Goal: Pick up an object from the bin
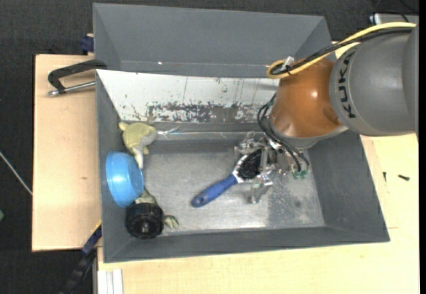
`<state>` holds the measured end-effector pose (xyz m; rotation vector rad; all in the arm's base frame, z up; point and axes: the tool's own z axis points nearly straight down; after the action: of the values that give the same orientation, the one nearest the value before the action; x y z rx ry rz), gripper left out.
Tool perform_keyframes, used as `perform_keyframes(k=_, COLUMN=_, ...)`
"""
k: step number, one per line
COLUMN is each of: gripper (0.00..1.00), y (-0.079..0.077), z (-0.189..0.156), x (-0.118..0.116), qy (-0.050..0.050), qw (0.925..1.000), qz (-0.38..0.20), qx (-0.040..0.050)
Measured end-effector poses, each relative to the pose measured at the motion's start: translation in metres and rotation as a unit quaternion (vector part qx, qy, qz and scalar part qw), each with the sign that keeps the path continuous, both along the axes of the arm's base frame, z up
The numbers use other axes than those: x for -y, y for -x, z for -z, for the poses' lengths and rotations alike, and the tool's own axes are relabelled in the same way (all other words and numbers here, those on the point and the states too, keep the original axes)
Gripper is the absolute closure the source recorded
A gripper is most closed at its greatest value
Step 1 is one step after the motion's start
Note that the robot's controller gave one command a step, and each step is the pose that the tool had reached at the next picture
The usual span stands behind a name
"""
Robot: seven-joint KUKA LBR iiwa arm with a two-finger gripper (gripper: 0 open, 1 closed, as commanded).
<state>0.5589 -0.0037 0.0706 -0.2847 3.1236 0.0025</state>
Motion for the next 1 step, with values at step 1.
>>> perform_keyframes(k=1, gripper=1.0, y=-0.0036, z=-0.0044, x=-0.0007, qy=0.0, qw=1.0, qz=0.0, qx=0.0062)
